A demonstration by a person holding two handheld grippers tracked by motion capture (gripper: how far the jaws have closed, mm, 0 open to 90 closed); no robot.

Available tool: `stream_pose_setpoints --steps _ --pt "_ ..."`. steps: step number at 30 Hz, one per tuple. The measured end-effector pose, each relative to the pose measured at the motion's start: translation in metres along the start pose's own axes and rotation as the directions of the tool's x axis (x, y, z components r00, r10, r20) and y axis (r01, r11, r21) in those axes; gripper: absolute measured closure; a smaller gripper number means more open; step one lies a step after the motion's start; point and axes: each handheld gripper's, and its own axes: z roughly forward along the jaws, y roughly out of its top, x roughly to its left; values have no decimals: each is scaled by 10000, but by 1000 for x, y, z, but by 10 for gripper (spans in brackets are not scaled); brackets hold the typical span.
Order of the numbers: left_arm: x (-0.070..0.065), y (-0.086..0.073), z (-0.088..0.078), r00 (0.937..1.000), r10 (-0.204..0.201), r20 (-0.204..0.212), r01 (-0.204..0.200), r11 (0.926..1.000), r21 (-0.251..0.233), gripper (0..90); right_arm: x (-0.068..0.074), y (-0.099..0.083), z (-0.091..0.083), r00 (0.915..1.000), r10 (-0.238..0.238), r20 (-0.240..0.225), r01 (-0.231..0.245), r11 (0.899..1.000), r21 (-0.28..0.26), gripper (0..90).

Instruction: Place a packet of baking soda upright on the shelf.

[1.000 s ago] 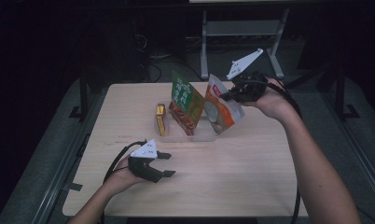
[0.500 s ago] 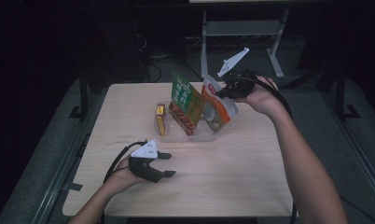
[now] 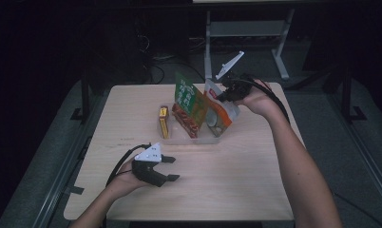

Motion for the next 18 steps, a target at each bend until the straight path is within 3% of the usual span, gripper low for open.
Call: stream_pose_setpoints --steps 7,12,15,18 --pt "0 0 1 10000 35 18 -35 10000 42 353 -6 0 15 9989 449 -163 -445 9987 252 900" --pt "0 0 2 10000 50 30 -50 10000 57 353 -9 0 20 9977 676 -108 -675 9976 144 894" --pt "0 0 2 10000 18 54 -19 10000 28 353 -9 0 23 9975 701 7 -701 9975 -26 851" --pt "0 0 1 10000 23 68 -23 10000 43 353 -9 -2 21 9951 979 106 -976 9950 -223 750"
